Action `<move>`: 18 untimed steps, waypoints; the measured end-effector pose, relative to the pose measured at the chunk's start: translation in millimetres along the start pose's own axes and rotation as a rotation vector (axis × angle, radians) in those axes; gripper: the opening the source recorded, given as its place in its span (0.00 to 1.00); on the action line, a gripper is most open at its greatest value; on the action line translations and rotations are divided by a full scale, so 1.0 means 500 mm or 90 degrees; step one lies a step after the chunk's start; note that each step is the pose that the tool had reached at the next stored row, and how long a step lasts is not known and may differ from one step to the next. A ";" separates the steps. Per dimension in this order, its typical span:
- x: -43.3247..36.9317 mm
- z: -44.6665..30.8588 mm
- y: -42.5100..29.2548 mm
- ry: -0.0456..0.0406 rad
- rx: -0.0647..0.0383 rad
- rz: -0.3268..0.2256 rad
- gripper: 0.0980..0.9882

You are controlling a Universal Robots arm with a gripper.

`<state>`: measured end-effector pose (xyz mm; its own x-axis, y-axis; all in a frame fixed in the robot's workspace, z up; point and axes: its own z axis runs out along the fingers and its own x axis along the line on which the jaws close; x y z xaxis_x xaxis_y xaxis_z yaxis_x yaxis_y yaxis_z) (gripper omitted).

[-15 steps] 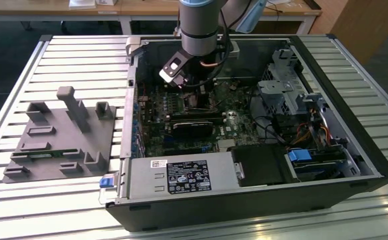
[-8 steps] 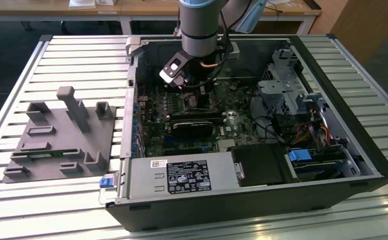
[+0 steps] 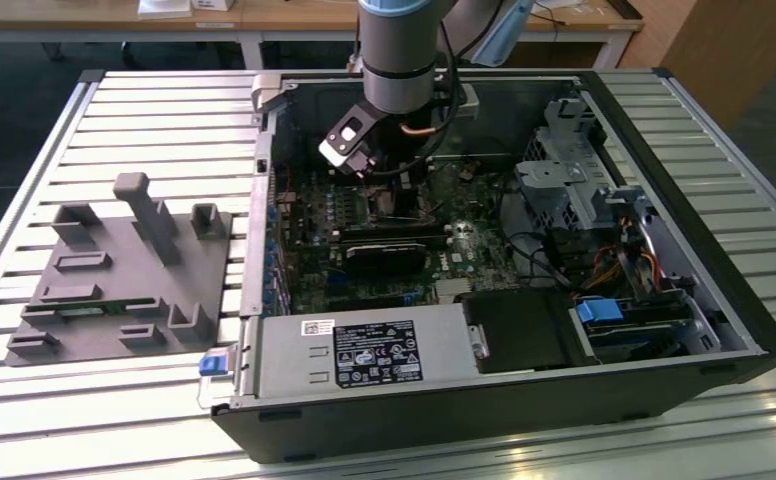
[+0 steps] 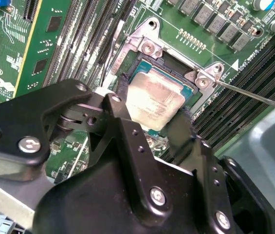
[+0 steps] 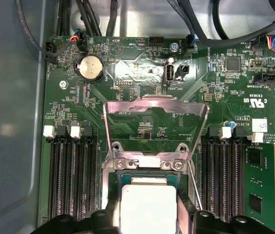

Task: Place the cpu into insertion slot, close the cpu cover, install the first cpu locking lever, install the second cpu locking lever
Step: 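Place the cpu into insertion slot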

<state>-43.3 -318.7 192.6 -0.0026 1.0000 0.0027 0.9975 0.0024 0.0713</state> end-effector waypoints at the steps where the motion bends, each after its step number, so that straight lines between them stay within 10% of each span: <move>1: 0.000 0.000 0.000 0.0000 0.000 0.000 0.58; 18: 0.002 -0.006 0.002 -0.0001 0.000 0.000 0.58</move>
<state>-42.4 -317.8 195.6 -0.0026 1.0000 0.0025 0.9975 0.0024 0.0710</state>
